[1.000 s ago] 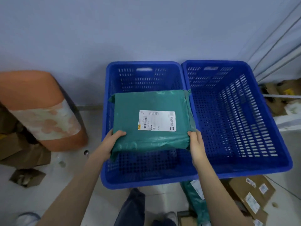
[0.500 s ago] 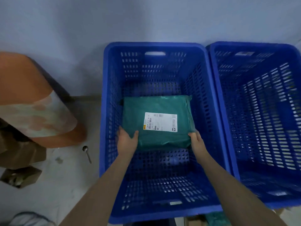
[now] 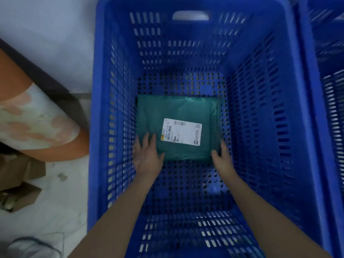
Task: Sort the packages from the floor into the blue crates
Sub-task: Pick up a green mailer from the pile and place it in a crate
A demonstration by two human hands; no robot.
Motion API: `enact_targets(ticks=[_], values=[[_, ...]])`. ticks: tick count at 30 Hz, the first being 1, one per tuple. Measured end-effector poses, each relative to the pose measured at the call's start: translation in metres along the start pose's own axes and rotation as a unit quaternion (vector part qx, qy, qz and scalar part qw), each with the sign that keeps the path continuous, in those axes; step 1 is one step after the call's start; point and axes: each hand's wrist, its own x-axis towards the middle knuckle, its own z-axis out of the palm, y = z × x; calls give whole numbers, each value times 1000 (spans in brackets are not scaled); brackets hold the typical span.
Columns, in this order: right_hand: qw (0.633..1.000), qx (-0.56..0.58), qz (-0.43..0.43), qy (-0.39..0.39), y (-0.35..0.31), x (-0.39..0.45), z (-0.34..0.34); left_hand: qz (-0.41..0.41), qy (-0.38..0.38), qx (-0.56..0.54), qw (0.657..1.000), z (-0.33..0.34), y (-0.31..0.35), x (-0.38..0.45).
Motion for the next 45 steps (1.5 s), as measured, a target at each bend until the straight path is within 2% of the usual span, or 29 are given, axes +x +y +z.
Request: enact_targets(ticks=[2,3,5,6,7,8,11,14,17,20,24,30,33,38,43,45], values=[[981,-162,-102,37,1,0,8,45,24,85,995,10,10,0],[949,-256,-171,71,0,-3,12,86,22,123,988,18,12,-1],[843,-413,-328,106,1,-6,22,174,-10,215,961,33,6,0],[791,-472,-376,100,1,-4,28,201,-28,254,946,39,0,3],[754,-516,-397,89,3,-1,34,207,-38,279,937,44,-7,6],[735,-547,-393,80,4,3,38,200,-36,289,935,48,-13,10],[721,-594,-348,81,9,15,46,181,19,286,941,56,-17,17],[715,-590,-367,84,13,23,46,189,53,286,938,57,-18,17],[713,-590,-369,90,4,32,47,188,55,296,935,46,-14,31],[720,-579,-373,87,-20,55,47,185,70,297,934,30,-1,58],[709,-593,-369,99,-67,89,46,179,83,302,933,-1,17,98],[704,-615,-350,71,-99,102,34,175,54,323,928,-19,33,118],[729,-601,-326,30,-107,98,30,156,40,328,931,-21,35,116],[800,-534,-269,-50,-120,75,18,94,-51,298,948,-30,61,102],[829,-500,-236,-89,-84,26,17,64,-78,207,973,-17,81,60],[853,-471,-196,-112,-66,5,11,66,-74,137,986,-11,79,44]])
